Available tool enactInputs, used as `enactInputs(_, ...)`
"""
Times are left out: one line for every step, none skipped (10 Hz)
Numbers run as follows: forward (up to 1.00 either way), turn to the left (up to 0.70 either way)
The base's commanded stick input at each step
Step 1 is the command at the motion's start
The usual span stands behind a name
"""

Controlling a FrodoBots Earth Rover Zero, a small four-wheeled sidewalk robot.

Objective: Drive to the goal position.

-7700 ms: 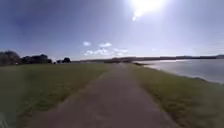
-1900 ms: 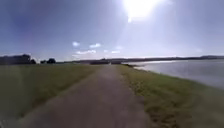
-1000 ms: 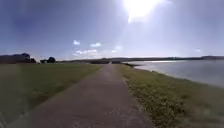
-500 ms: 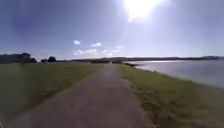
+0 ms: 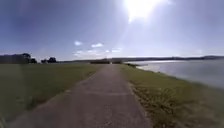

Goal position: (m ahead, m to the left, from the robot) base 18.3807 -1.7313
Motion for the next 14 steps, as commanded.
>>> enactInputs(0.85, 0.0)
enactInputs(0.85, 0.0)
enactInputs(0.85, 0.0)
enactInputs(0.85, 0.0)
enactInputs(0.85, 0.0)
enactInputs(0.85, 0.0)
enactInputs(0.85, 0.0)
enactInputs(0.85, 0.0)
enactInputs(0.85, -0.12)
enactInputs(0.85, 0.0)
enactInputs(0.85, 0.0)
enactInputs(0.85, 0.0)
enactInputs(0.85, 0.0)
enactInputs(0.85, 0.0)
